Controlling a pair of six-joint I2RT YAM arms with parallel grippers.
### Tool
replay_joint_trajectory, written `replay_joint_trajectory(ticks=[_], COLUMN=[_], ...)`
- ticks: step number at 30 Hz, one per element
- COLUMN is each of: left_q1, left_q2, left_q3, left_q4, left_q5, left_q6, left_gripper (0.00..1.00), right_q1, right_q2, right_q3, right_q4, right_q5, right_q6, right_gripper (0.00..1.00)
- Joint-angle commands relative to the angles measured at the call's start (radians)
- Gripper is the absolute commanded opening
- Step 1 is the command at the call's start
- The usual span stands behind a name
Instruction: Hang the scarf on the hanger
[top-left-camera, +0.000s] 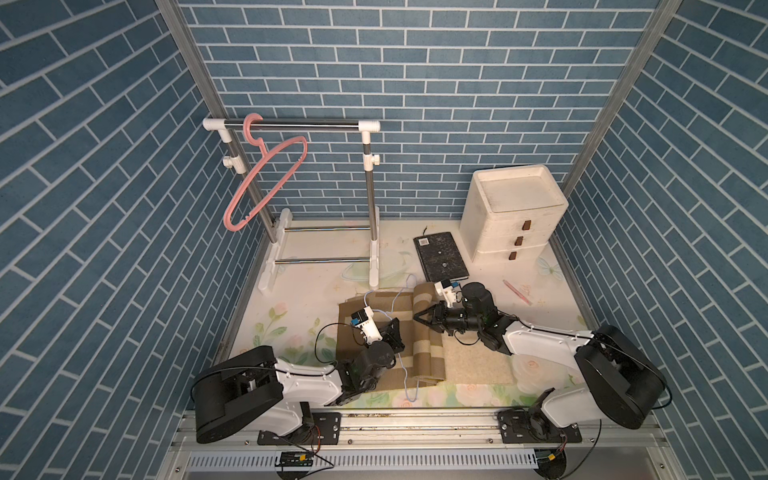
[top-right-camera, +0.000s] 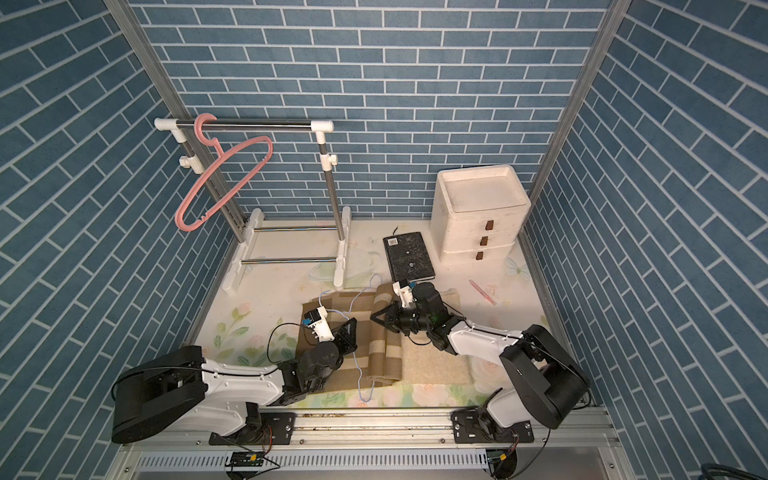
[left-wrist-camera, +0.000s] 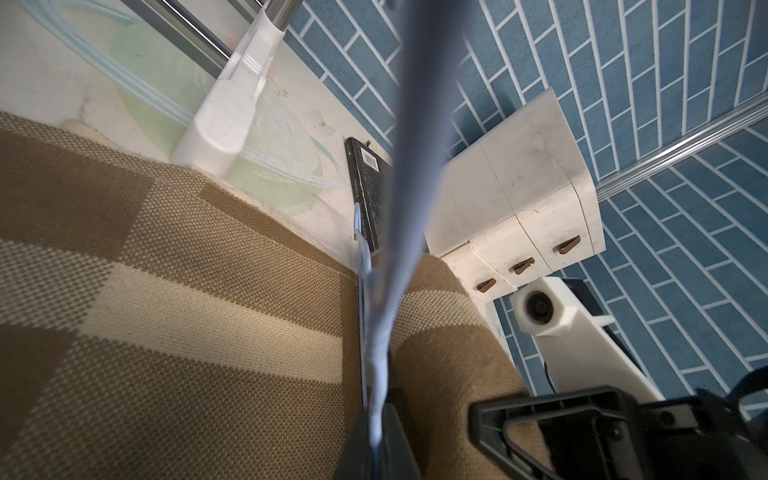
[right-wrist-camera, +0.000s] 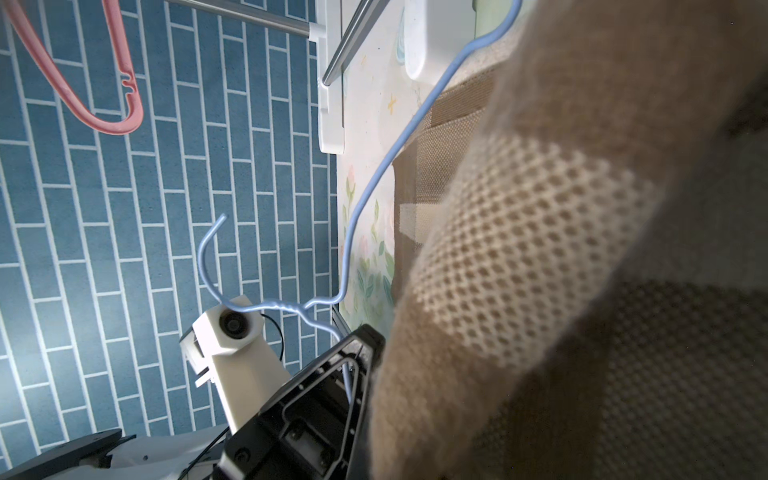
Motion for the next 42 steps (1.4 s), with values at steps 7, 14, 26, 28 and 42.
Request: replay_joint_trajectory(ticks=[7,14,26,28,42], left_q1=[-0.007,-0.007,-0.007,-0.007,-0.007], left_q2=[0.005,0.009,0.007,0.003,-0.068], left_q3=[-0.004,-0.001,0.001,0.003,0.07], left_q4=[0.046,0.072,0.075,0.071,-0.074], left_q5=[0.011,0.025,0.035,0.037,0.05], left_q6=[0.045,0.072,0.079,0.079,0.081], left_gripper=[0.0,0.0,0.0,0.0,0.0], right_q1=[0.056,0.097,0.077,0.058,-0.013], right_q2=[0.153,0.267,0.189,0.14,-0.007], right_q3=[0.077,0.146,0.162,0.156,0.099], right_q4=[0.103,0.102,-0.059,-0.128,-0.169], right_q5=[0.077,0.052,0.1,0.117,0.107], right_q6=[0.044,0.041,-0.076,-0.118,-0.114], right_gripper=[0.0,0.0,0.25,0.29,0.35])
